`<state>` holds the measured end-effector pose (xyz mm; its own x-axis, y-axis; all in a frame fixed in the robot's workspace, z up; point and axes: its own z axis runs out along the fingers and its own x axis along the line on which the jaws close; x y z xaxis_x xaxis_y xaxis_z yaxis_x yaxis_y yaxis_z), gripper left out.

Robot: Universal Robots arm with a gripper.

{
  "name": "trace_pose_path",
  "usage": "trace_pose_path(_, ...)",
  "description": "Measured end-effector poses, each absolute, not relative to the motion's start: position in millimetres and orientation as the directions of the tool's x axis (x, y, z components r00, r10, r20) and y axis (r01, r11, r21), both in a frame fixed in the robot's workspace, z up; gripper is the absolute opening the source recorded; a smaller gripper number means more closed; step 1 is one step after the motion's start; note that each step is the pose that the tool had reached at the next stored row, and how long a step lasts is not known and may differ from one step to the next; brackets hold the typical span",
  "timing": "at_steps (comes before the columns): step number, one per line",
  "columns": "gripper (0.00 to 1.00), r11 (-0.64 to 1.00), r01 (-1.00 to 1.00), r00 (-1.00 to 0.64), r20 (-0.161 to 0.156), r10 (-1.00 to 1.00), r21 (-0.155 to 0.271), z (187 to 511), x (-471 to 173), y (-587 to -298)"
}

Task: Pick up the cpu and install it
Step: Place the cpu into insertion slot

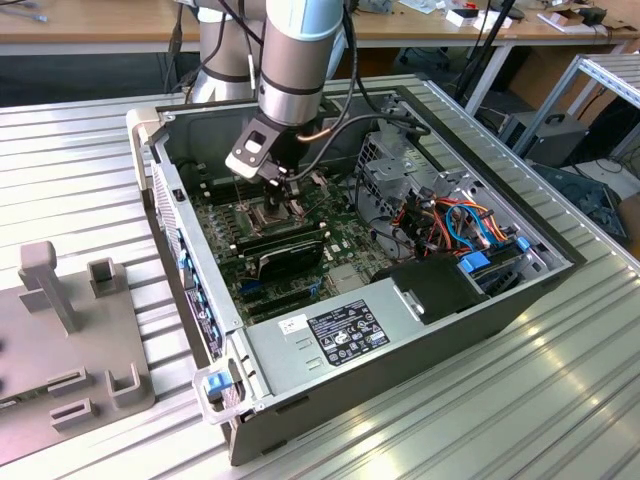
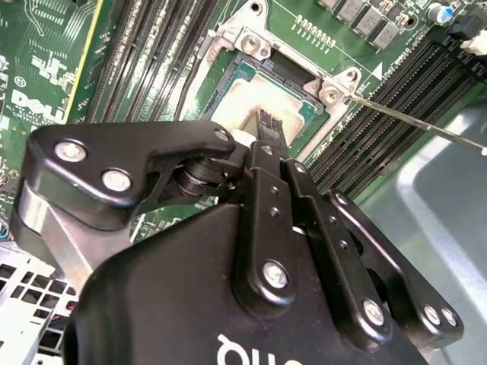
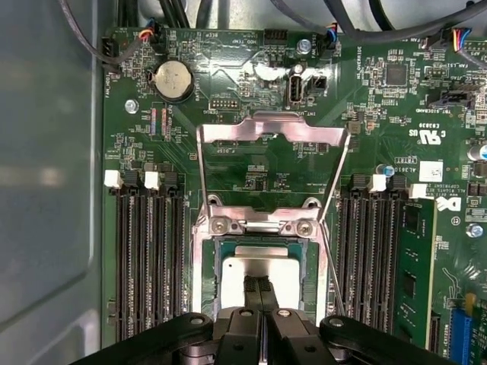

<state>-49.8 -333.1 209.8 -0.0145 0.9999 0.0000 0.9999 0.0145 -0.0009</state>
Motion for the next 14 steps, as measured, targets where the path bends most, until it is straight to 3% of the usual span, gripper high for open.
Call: trace_pose_path(14,0.11,0.014,1.0,-0.014,0.0,1.0,-0.001,203.2,-49.8,-334.2)
